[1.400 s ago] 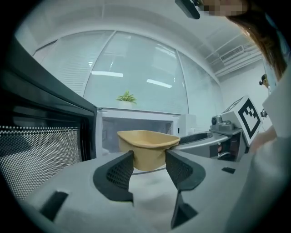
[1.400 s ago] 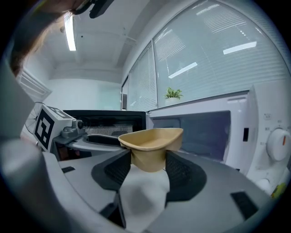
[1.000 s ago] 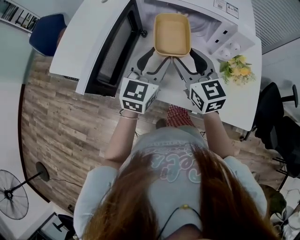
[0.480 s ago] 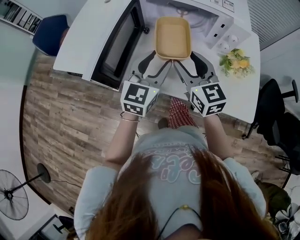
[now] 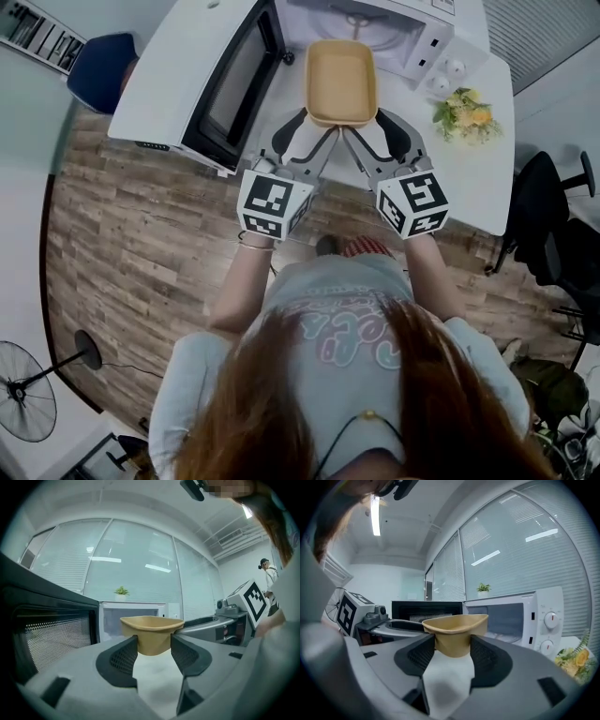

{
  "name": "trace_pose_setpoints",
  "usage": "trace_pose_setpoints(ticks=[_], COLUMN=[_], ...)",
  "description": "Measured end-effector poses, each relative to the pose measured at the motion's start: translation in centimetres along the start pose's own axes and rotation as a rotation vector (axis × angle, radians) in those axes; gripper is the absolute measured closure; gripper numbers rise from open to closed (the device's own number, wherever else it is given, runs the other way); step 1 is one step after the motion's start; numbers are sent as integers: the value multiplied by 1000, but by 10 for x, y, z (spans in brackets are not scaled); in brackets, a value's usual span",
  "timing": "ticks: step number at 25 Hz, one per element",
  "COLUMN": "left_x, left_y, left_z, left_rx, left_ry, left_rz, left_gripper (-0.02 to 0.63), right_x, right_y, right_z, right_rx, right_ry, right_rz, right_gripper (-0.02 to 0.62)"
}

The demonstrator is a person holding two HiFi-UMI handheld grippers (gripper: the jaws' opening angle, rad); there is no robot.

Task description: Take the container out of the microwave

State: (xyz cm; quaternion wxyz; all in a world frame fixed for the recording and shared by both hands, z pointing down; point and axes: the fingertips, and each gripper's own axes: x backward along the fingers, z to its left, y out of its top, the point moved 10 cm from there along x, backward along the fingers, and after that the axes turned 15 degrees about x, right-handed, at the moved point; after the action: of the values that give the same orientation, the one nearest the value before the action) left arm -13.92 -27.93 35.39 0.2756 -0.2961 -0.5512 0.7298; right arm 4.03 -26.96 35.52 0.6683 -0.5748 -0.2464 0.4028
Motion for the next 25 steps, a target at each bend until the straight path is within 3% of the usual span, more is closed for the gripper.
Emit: trace_pose_setpoints(ticks=[12,25], left_x=[23,66], left_y=[-3,-10], left_z=[-31,-96], left_rx=[-3,-15], left_ry=[29,57], left_rz=[-12,-30], left_gripper=[388,388], right_x=[31,100], right_y=[5,13], right_z=[10,31], right_rx=[-1,18], right_ry=[28,52], right_rz=[-27,-63], right_gripper=[359,362])
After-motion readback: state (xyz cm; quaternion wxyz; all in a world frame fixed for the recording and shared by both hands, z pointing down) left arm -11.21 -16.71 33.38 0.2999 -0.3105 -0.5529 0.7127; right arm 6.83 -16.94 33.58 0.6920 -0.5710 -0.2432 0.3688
